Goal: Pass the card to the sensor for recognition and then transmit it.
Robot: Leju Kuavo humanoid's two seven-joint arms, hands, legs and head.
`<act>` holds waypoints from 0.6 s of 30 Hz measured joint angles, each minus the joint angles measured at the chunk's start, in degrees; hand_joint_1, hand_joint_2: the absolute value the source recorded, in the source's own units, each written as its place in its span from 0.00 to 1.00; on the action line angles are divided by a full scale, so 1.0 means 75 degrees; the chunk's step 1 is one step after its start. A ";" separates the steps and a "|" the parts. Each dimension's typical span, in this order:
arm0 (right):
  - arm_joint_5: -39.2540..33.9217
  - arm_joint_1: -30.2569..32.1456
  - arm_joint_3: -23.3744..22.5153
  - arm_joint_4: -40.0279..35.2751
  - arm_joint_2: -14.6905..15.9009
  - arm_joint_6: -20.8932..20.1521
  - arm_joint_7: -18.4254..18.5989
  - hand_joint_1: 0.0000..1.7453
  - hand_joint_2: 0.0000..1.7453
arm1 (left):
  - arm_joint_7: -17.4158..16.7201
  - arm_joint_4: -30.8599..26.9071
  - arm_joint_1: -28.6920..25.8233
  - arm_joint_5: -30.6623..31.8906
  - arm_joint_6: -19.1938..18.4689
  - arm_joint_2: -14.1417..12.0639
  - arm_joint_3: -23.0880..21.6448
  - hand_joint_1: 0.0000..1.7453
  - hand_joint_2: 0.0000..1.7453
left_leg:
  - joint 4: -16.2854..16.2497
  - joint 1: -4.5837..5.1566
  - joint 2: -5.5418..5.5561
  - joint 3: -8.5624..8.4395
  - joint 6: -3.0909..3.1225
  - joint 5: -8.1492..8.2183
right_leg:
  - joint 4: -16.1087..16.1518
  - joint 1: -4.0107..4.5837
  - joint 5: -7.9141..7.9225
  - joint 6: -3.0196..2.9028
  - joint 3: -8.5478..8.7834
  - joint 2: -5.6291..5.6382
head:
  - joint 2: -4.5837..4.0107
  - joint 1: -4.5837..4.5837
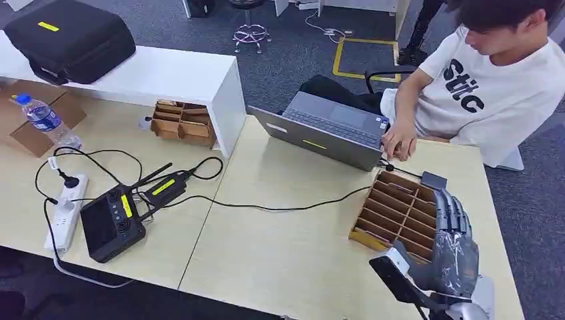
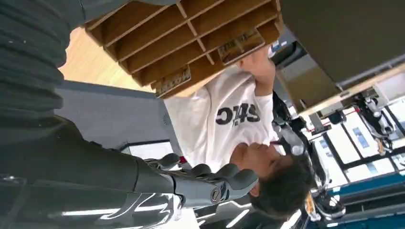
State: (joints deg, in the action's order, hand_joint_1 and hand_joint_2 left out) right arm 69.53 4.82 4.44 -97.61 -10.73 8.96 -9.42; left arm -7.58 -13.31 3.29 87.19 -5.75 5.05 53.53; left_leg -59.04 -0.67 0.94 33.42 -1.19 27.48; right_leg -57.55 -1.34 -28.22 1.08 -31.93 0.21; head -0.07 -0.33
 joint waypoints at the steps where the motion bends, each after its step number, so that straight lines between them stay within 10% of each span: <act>1: 0.0023 -0.0103 0.0032 0.0163 0.0000 0.0006 0.0038 0.00 1.00 | 0.0020 0.0000 0.0003 0.0012 0.0000 -0.0003 0.0000 0.00 1.00 | 0.0000 0.0000 0.0000 0.0000 0.0000 0.0000 | 0.0000 0.0000 0.0000 0.0000 0.0000 0.0000 | 0.0000 0.0000; 18: 0.0105 -0.1294 -0.1489 0.2476 0.0119 0.0428 0.0283 0.00 1.00 | 0.0064 0.0000 0.0006 0.0047 -0.0079 -0.0020 -0.0114 0.00 1.00 | -0.0003 0.0002 0.0003 0.0003 0.0000 0.0002 | 0.0001 -0.0001 0.0000 0.0000 -0.0006 -0.0001 | 0.0000 0.0000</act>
State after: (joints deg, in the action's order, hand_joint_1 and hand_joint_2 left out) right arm 70.31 -4.88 -6.73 -79.03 -9.84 12.17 -7.30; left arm -7.10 -13.31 3.34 87.54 -6.34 4.90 52.68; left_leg -59.07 -0.65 0.96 33.45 -1.19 27.49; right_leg -57.55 -1.35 -28.21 1.08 -31.97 0.21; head -0.07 -0.33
